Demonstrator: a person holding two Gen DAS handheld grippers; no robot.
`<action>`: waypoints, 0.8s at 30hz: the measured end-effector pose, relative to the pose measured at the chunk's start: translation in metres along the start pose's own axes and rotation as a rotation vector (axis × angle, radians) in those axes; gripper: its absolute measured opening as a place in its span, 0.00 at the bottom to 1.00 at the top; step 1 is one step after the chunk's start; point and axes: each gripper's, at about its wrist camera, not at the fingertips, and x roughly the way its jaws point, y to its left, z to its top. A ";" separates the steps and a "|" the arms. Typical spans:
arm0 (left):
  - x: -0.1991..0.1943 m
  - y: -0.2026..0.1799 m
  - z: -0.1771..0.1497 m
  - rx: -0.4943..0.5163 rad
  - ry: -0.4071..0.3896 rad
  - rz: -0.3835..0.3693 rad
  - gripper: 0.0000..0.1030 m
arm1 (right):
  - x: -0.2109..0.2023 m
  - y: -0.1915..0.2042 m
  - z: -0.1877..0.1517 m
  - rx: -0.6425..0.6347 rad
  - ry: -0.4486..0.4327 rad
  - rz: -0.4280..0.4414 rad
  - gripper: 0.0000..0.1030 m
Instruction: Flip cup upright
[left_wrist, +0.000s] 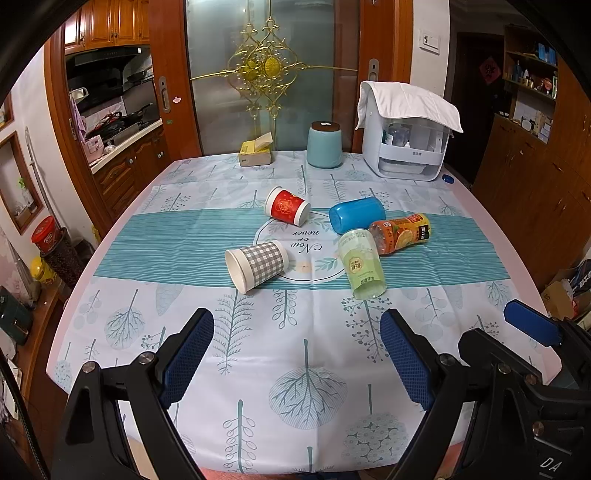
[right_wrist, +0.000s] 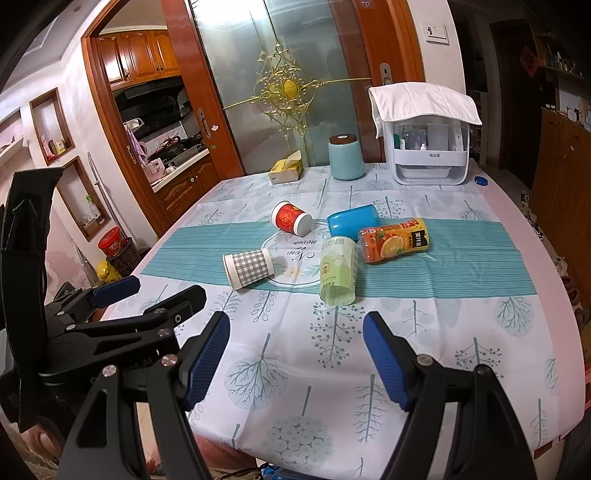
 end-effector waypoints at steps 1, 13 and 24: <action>0.000 -0.001 0.001 0.000 0.002 -0.001 0.88 | 0.000 0.000 0.000 0.001 0.000 0.000 0.73; 0.001 0.000 -0.001 -0.002 0.008 0.005 0.88 | 0.002 0.000 -0.003 0.008 0.006 0.006 0.73; 0.002 -0.002 0.000 0.002 0.005 0.016 0.88 | 0.005 0.003 -0.007 0.010 0.004 0.009 0.73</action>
